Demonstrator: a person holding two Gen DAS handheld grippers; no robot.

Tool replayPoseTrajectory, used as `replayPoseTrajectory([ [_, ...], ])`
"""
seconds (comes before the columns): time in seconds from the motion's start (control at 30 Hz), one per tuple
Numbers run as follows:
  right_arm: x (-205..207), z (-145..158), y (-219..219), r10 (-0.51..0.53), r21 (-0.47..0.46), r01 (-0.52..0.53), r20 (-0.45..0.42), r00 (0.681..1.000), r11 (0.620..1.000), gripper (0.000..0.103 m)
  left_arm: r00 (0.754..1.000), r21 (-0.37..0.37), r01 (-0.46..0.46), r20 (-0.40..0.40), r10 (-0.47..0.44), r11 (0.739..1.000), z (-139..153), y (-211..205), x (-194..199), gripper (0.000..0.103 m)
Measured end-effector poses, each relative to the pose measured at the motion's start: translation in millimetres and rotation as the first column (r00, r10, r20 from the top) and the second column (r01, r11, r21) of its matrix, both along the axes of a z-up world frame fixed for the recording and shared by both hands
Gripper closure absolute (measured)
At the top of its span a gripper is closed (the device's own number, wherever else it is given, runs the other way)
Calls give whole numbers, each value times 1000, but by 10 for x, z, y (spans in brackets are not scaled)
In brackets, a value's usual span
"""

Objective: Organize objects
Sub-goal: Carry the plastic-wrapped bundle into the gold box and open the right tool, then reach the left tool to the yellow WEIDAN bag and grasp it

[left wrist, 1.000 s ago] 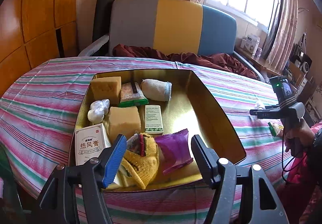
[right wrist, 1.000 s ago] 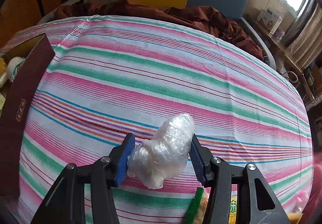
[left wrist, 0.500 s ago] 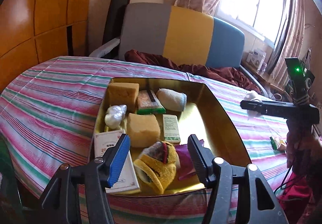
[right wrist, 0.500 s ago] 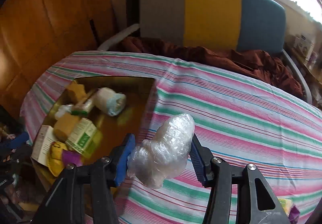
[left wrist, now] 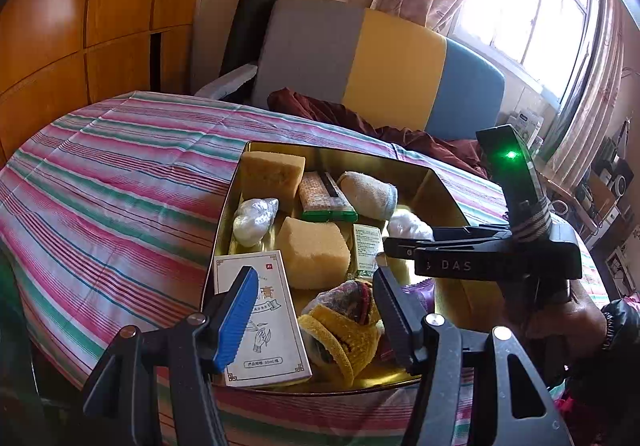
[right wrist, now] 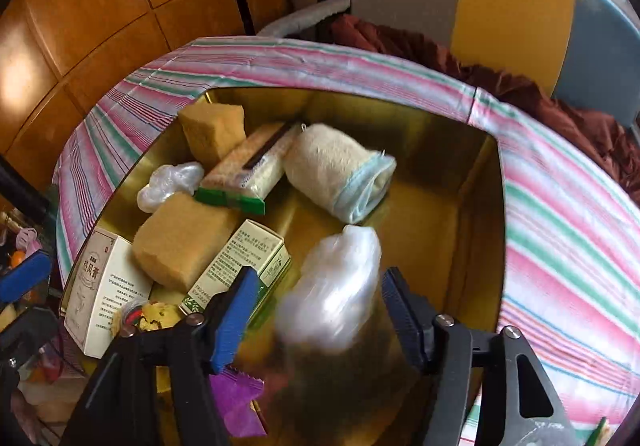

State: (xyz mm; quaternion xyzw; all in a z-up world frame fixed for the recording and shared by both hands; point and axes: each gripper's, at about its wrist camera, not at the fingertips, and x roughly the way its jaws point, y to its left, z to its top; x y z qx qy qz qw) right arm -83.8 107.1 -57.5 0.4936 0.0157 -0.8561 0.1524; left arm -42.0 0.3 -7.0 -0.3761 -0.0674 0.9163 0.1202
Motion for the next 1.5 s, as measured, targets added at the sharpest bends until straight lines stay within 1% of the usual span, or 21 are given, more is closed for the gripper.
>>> replayPoseTrajectory([
  [0.03,-4,-7,19,-5,-21,5,10,1000,1000,30,1000,-1,0,3,0,1000,-8,0,-6,43],
  [0.1,33,43,63,-14,-48,14,-5,1000,999,28,1000,-5,2,6,-2,1000,-17,11,-3,43],
  [0.2,74,86,113,-26,-62,25,-14,1000,998,27,1000,-17,5,7,-5,1000,-24,44,9,43],
  [0.3,181,199,190,-40,-80,37,-35,999,996,25,1000,-35,13,2,-13,999,-16,87,38,43],
  [0.33,217,240,221,-46,-80,42,-47,998,996,24,1000,-40,14,1,-14,999,-14,102,39,43],
  [0.5,427,444,457,-96,-66,89,-108,990,994,12,1000,-58,24,-8,-25,998,10,156,89,43],
  [0.53,486,487,521,-109,-60,102,-115,987,993,11,1000,-61,27,-12,-27,998,16,168,96,43],
  [0.63,605,573,782,-156,-42,152,-125,980,988,9,999,-67,42,-24,-43,997,42,214,126,43],
  [0.73,702,621,1122,-225,-19,225,-124,966,974,8,997,-76,64,-37,-67,995,71,281,162,43],
  [0.83,793,650,1535,-311,2,313,-123,943,950,7,994,-83,93,-43,-97,992,93,372,193,43],
  [0.9,879,673,1850,-378,6,382,-123,917,924,7,992,-89,112,-44,-116,990,106,444,208,43],
  [0.97,974,702,2164,-449,11,454,-131,884,891,7,989,-96,135,-45,-140,986,117,523,223,43],
  [1.03,1087,731,2493,-522,20,531,-151,839,847,7,985,-103,158,-48,-164,982,130,604,243,43],
  [1.13,1264,736,2981,-637,1,646,-170,752,763,6,977,-122,200,-48,-207,972,138,758,264,43],
  [1.17,1323,733,3130,-672,-7,681,-176,720,732,6,974,-127,213,-48,-221,969,141,812,271,43],
  [1.2,1381,728,3296,-711,-22,719,-179,681,694,6,970,-133,230,-48,-238,964,147,883,280,43],
  [1.27,1537,681,3571,-779,-81,780,-170,603,621,6,962,-142,261,-46,-270,955,149,1010,298,43],
  [1.33,1671,613,3830,-853,-163,837,-101,512,522,6,948,-154,306,-45,-316,939,154,1190,320,43],
  [1.4,1819,631,3990,-895,-268,856,-76,439,442,6,929,-160,357,-38,-367,920,147,1381,343,43],
  [1.43,1882,647,4037,-910,-294,863,-76,409,412,6,918,-163,386,-34,-396,908,141,1493,359,43],
  [1.5,1998,653,4100,-929,-351,864,-57,365,361,5,893,-174,438,-24,-448,882,117,1719,396,43],
])
